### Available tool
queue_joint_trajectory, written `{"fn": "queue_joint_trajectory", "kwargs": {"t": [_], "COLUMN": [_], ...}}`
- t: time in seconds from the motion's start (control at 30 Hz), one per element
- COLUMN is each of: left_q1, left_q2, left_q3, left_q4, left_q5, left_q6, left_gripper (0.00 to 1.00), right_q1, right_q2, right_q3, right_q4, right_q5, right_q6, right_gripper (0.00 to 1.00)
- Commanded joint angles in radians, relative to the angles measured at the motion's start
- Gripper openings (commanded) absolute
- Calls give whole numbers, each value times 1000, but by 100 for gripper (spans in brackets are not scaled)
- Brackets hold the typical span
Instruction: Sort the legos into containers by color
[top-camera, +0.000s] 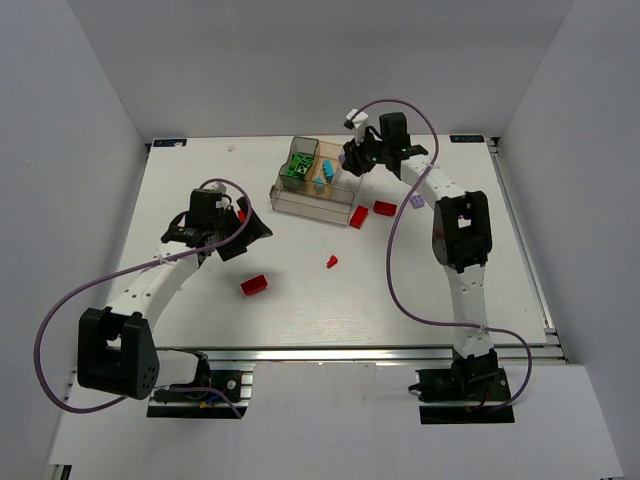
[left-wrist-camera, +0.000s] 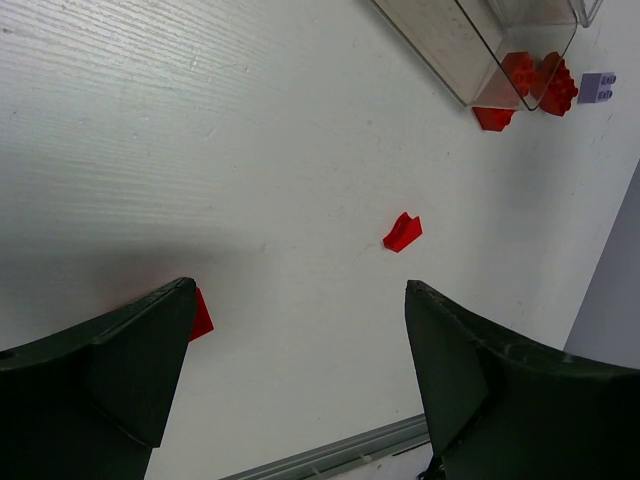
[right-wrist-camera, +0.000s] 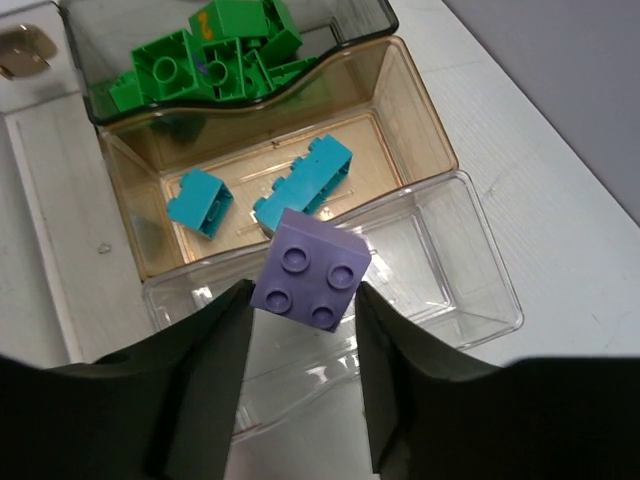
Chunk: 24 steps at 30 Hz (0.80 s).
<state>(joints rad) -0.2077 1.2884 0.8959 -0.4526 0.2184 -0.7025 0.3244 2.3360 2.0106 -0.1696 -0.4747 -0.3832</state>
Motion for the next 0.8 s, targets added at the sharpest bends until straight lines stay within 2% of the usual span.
{"fn": "queue_joint_trajectory", "kwargs": {"t": [0.0,0.07,0.1,0.17,0.3,0.37,0.47,0.5,0.57,0.6,0.67,0.77], "left_q1": [-6,-6,-6,-6,-6,-6,-6,-6,-6,-6,-6,-6], "left_q2": [-29,-28,-26,-26,-23,-26,-38,-38,-40,-38,-34,-17], "left_q3": [-9,-9,-9,-12,-17,-14,-25,-28,-38,-40,-40,-32], "left_q4": [34,38,38,43,60,60,72,81,91,97,101,103], "left_q5": [1,1,2,4,9,7,1,2,4,7,10,13], "left_q6": [-6,-5,-6,-5,-5,-5,-3,-5,-8,-6,-8,1], "left_gripper": [94,94,95,94,94,94,94,95,94,94,95,95], "right_q1": [-5,-8,-8,-7,-18,-34,-77,-109,-128,-162,-180,-228], "right_q2": [13,13,11,-3,-56,-127,-219,-237,-283,-296,-338,-362], "right_q3": [-13,-10,-7,-6,2,-16,-94,-143,-191,-216,-298,-378], "right_q4": [13,1,-1,-2,-11,-2,-10,-22,-71,-83,-105,-137], "right_q5": [25,25,25,24,21,25,77,106,139,145,163,200], "right_q6": [-39,-48,-48,-45,-8,35,122,138,167,171,168,113], "right_gripper": [52,57,63,67,68,65,49,39,32,31,34,49]}}
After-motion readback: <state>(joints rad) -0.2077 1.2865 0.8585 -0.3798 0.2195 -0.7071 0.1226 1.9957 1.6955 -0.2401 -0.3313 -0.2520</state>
